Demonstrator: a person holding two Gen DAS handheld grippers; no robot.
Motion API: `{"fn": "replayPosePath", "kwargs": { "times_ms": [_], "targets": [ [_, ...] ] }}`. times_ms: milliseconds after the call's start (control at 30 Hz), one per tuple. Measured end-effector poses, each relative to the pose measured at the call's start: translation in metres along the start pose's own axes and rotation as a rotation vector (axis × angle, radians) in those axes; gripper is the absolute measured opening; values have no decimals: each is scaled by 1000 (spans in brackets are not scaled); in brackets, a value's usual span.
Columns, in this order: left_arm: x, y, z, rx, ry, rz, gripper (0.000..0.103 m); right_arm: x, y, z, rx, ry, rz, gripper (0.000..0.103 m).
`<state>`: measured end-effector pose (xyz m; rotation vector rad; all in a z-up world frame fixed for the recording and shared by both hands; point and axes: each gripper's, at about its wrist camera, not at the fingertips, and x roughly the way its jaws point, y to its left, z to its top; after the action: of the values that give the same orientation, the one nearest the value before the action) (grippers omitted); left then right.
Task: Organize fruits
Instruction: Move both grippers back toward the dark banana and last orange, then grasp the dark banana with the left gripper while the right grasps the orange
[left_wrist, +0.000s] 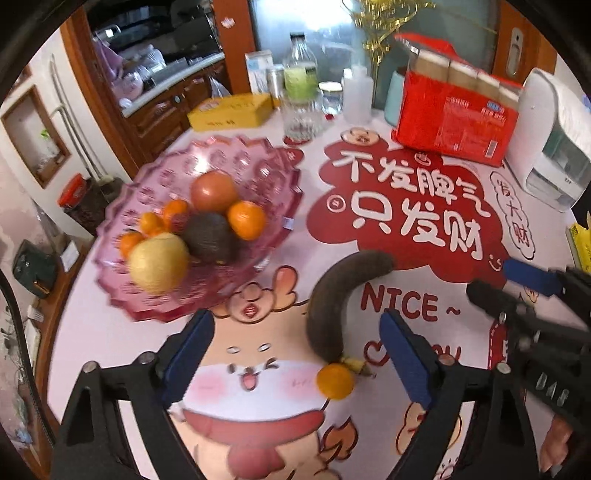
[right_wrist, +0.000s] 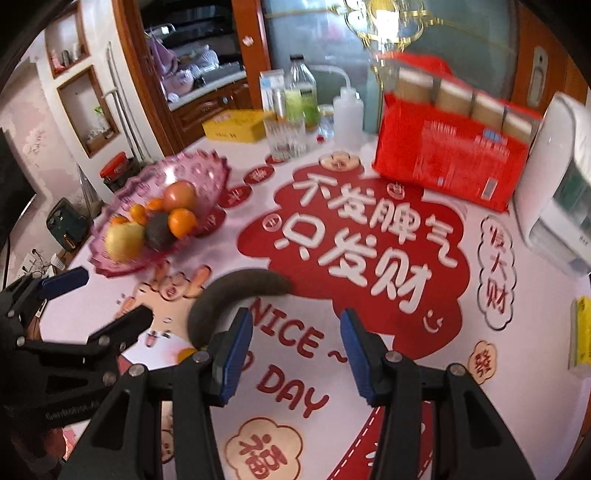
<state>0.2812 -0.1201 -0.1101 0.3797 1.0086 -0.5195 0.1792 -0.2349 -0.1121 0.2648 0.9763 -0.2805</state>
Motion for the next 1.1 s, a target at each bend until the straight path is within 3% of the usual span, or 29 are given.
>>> {"fn": "replayPosePath", "kwargs": {
  "times_ms": [233,467,700,867,1100],
  "targets": [
    [66,-14,10,-3,96,-30,71,37,-9,-10,4,58,7,50],
    [104,-30,12,22,160,-53,54,54,-13,-14,17,86,32,50],
    [119,-36,12,40,189,-30,45,63,-7,-17,6,105,58,50],
    [121,-29,13,5,193,-63,45,66,-5,-18,3,114,67,50],
    [114,-21,10,-6,195,-103,31,69,0,-21,-11,127,78,50]
  ]
}}
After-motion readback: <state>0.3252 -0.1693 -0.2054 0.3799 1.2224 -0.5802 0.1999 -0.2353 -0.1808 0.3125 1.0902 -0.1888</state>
